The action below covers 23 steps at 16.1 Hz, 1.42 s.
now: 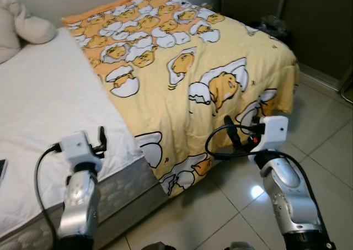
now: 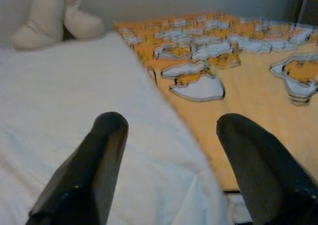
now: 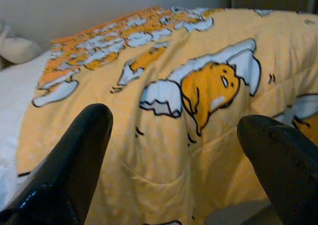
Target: Clean up the room
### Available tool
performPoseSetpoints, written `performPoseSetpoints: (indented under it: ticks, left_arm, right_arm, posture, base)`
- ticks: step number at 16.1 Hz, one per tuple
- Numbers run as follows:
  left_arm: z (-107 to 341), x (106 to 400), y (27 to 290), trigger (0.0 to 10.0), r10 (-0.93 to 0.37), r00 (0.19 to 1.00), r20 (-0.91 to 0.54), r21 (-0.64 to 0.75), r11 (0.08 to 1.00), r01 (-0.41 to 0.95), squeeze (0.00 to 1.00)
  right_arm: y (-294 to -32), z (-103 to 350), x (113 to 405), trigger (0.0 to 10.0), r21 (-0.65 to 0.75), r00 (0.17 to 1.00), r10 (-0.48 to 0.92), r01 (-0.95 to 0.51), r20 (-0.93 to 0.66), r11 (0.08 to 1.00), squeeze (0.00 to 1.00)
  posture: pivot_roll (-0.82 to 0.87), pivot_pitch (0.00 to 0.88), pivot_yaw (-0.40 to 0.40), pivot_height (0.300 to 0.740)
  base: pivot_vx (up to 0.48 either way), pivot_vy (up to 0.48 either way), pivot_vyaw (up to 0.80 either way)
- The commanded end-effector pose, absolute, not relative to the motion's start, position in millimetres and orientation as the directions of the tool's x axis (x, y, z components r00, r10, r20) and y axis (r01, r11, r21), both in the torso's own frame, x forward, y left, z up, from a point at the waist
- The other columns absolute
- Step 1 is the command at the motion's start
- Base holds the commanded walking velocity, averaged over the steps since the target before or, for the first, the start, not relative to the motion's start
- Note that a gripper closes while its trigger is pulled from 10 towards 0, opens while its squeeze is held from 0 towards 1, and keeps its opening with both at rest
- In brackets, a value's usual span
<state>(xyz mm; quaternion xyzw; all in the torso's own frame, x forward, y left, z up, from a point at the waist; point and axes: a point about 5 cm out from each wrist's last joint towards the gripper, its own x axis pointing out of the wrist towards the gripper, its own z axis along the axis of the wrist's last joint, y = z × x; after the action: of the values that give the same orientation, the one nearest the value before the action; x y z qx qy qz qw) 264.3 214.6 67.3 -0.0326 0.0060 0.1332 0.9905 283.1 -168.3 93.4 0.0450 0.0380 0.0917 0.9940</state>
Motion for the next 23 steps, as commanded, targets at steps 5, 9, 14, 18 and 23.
performPoseSetpoints:
  ticks: [5, 9, 14, 18, 23]
  left_arm:
    - [83.3, 264.8, 210.2, 10.0, 0.264, 0.965, 0.008, -0.022, 0.964, -0.264, 1.00]
    - [103.7, 272.1, 206.9, 10.0, 0.217, 0.974, 0.072, -0.011, 0.976, -0.217, 1.00]
    - [92.0, 269.8, 203.5, 10.0, 0.202, 0.979, -0.001, 0.007, 0.979, -0.202, 0.00]
    - [82.0, 264.6, 198.6, 10.0, 0.200, 0.979, -0.032, 0.005, 0.980, -0.200, 0.00]
    - [72.3, 258.0, 194.0, 10.0, 0.225, 0.972, -0.068, -0.005, 0.974, -0.225, 0.00]
  right_arm:
    - [-171.1, 94.2, 289.4, 10.0, 0.074, 0.992, 0.126, -0.124, -0.025, 0.990, 1.00]
    - [-175.9, 102.1, 289.9, 10.0, 0.015, 0.995, 0.080, -0.080, 0.052, 0.997, 1.00]
    - [-163.5, 97.5, 298.7, 10.0, -0.069, 0.981, 0.191, -0.193, -0.037, 0.979, 0.00]
    - [-172.6, 98.6, 301.5, 10.0, -0.115, 0.977, 0.208, -0.213, -0.055, 0.970, 0.00]
    - [-168.6, 99.8, 312.7, 10.0, -0.121, 0.962, 0.261, -0.269, -0.083, 0.955, 0.00]
  posture:
    - [-0.18, 0.000, 0.187, 0.740]
    - [-0.19, 0.000, 0.190, 0.740]
    - [-0.18, 0.000, 0.174, 0.740]
    - [-0.17, 0.000, 0.136, 0.740]
    - [-0.15, 0.000, 0.099, 0.740]
  base:
    - [0.000, 0.000, 0.00]
    - [0.000, 0.000, 0.00]
    - [0.000, -0.192, 0.36]
    - [0.000, -0.480, 0.56]
    - [0.000, -0.480, 0.56]
